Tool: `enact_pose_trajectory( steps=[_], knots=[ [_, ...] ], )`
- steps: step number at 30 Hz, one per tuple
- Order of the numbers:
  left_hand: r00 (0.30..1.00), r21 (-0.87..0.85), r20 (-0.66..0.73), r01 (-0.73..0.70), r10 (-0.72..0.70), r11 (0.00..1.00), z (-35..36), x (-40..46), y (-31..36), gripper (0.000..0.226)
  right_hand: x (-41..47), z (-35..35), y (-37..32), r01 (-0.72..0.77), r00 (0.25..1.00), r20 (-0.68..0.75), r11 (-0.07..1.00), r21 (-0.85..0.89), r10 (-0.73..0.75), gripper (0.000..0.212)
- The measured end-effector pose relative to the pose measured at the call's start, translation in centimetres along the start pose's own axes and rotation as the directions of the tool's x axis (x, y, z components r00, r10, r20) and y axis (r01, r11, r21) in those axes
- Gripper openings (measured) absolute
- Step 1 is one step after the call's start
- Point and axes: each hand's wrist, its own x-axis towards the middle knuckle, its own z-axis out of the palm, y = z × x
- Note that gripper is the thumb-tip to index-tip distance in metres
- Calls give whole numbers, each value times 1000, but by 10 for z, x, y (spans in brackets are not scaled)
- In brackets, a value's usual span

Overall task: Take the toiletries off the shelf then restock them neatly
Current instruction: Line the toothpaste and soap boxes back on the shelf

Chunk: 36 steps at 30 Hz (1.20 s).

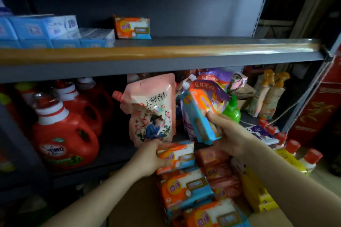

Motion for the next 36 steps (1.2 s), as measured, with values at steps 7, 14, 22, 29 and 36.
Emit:
enact_pose_trajectory(
  steps=[7,14,22,29,36],
  knots=[
    [888,-15,-304,-368,346,930,-115,-39,65,44,-6,43,-78,453,889,207,854,-256,-409,40],
    [546,73,-713,-567,440,820,-211,-54,109,36,46,108,-162,613,789,284,668,-421,-545,31],
    [402,92,-857,-496,323,863,-261,-5,103,40,151,167,-196,388,718,465,-257,-885,-518,39],
    [400,269,-835,-299,377,915,-246,23,81,68,224,173,-193,330,791,474,-384,-862,-387,45],
    [399,306,-800,-369,448,877,-248,28,75,70,262,179,-193,306,817,461,-416,-856,-347,45]
  ],
)
